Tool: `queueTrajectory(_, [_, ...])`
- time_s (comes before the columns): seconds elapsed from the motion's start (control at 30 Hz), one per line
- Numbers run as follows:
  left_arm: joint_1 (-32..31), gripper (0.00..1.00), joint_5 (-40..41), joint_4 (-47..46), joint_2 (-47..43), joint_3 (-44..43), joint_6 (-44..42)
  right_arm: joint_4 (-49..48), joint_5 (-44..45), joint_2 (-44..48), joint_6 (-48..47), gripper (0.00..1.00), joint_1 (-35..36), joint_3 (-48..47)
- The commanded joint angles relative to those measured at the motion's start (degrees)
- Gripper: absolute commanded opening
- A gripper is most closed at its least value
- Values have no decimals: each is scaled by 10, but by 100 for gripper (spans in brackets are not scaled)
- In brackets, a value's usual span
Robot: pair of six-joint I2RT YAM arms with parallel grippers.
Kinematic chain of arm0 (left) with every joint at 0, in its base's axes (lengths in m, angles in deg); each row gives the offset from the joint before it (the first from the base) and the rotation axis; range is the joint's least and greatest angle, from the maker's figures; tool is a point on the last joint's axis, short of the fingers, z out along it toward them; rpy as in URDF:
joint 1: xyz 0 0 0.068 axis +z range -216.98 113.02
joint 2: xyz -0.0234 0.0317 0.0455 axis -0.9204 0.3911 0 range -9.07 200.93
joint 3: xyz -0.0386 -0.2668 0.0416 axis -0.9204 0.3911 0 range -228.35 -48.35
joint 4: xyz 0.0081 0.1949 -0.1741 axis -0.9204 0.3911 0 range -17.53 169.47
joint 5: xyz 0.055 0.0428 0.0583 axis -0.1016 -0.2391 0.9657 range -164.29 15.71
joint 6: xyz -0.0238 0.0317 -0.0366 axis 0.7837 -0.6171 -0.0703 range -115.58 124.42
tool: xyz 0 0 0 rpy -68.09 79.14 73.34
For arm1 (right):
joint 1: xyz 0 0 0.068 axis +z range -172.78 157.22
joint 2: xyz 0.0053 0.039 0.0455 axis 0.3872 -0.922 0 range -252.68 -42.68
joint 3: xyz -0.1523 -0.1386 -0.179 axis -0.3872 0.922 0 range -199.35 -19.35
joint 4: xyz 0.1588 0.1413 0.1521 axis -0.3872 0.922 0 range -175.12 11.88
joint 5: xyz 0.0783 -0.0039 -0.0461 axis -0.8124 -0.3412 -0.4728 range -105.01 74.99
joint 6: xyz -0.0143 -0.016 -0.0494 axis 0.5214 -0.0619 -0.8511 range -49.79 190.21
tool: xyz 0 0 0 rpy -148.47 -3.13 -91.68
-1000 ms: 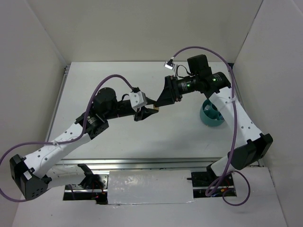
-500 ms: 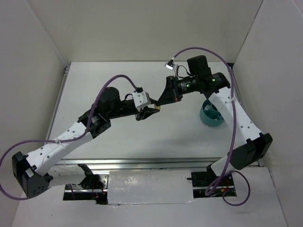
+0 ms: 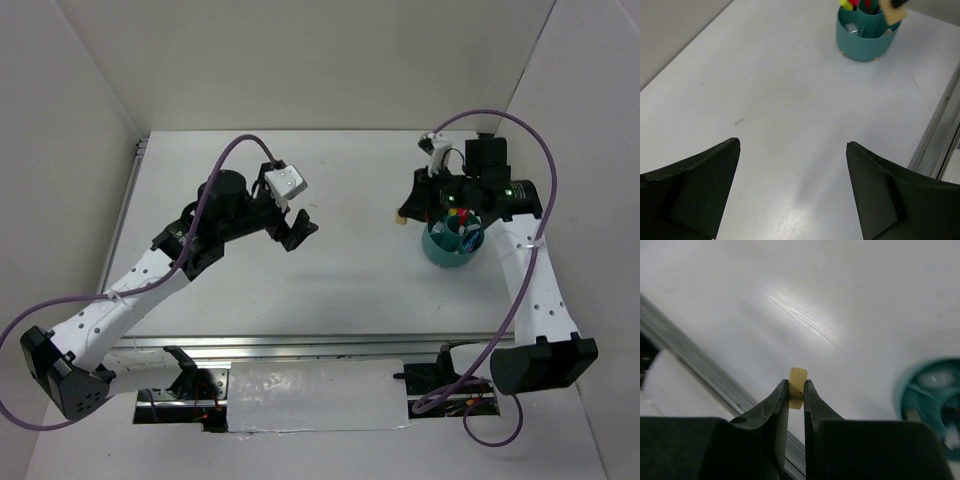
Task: Sort the stationery into containers
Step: Place the stationery in the storage box.
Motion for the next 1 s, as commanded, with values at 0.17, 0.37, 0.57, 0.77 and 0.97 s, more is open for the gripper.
queueTrajectory(0.17, [30,99,71,171,85,-94,82,-37,229,38,-221,0,-85,95])
queueTrajectory(0.37, [42,99,52,158,85,-73,101,-128,321,37,-298,0,-93,180])
queueTrajectory(0.57, [48,99,56,158,90,-69,95,-148,326,18,-306,0,-92,205])
queueTrajectory(0.77, [48,99,64,157,96,-70,95,-186,338,0,-315,0,-91,227])
queueTrajectory(0.97, [49,99,67,161,101,-70,98,-180,331,-13,-311,0,-78,229])
